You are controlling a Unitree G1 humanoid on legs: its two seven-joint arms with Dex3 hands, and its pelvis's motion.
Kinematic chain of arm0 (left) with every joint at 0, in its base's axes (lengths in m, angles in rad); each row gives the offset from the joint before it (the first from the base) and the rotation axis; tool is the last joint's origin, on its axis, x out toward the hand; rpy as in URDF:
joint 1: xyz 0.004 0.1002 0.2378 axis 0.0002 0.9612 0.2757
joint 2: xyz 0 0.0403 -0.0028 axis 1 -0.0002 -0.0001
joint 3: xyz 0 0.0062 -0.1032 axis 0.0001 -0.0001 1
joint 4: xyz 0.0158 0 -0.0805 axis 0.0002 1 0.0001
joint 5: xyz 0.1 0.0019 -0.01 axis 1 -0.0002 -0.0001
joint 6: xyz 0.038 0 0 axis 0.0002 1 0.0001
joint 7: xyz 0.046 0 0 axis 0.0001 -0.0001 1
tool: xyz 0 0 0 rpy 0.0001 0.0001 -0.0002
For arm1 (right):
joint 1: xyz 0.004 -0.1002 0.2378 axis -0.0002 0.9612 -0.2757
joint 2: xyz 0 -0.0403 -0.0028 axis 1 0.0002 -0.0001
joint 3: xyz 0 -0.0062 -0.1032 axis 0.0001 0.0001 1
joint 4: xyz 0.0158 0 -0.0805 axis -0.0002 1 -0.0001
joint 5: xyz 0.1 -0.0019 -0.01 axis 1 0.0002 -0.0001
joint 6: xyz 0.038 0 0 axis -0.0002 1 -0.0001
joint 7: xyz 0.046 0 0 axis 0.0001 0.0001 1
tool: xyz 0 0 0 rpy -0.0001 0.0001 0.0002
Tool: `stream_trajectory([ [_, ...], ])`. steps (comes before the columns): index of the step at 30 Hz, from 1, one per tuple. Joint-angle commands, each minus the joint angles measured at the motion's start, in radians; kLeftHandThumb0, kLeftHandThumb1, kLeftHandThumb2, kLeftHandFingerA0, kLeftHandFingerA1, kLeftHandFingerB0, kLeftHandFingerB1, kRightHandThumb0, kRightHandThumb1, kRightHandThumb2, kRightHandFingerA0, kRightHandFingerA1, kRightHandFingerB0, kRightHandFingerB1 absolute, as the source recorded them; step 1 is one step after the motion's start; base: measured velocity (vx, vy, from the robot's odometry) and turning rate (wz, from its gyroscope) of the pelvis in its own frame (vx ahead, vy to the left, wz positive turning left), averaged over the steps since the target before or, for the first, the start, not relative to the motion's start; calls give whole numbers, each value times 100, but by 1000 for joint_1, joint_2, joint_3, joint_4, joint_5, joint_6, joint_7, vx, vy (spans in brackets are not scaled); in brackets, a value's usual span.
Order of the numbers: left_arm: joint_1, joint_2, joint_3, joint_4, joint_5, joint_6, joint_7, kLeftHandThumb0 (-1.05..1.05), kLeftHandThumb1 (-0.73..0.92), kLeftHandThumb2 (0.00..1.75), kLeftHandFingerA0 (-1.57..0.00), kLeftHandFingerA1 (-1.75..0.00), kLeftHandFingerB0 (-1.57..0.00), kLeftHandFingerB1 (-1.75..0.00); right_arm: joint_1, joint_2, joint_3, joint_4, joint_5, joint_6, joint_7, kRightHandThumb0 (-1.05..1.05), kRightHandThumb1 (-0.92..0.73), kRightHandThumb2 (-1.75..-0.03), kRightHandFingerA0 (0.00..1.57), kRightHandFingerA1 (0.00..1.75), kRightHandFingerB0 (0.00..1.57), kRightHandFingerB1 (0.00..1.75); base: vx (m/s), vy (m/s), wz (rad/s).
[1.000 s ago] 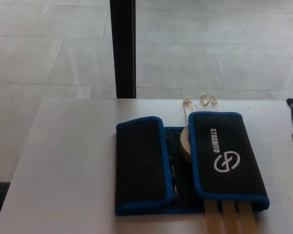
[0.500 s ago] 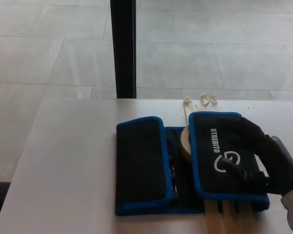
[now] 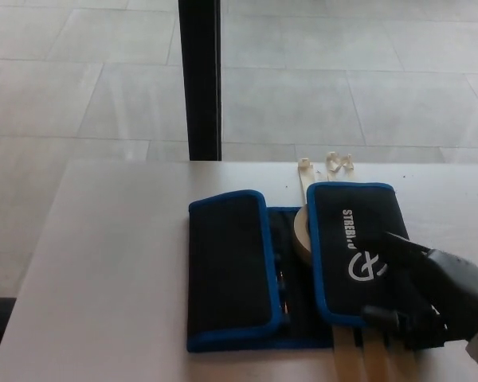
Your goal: The robot uses its right hand to open a black folded toolkit cover kept in the middle of the desk
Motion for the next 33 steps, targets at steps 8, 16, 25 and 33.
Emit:
stream_trajectory([
  [8, -13, 31, -8, 15, -11, 42, 23, -104, 41, 138, -71, -136, -35, -110, -98, -183, 244, 134, -665, 4, -169, -65, -66, -61, 28, 44, 32, 31, 0, 0, 0],
  [16, -12, 28, 3, 12, -24, 35, 16, -104, 30, 137, -34, -119, 0, -95, -106, -134, 302, 152, -721, 104, -144, -57, -53, -58, 1, 30, 15, 28, 0, 0, 0],
  [25, -10, 27, -3, 11, -20, 31, 18, -105, 31, 138, -25, -115, -8, -101, -126, -81, 324, 274, -754, 189, -323, -19, -61, -61, 41, 48, 29, 32, 0, 0, 0],
  [33, -11, 25, -6, 13, -16, 37, 32, -104, 40, 143, -45, -126, -5, -99, -155, -16, 275, 384, -695, 148, -547, -30, -61, -62, 90, 160, 45, 40, 0, 0, 0],
])
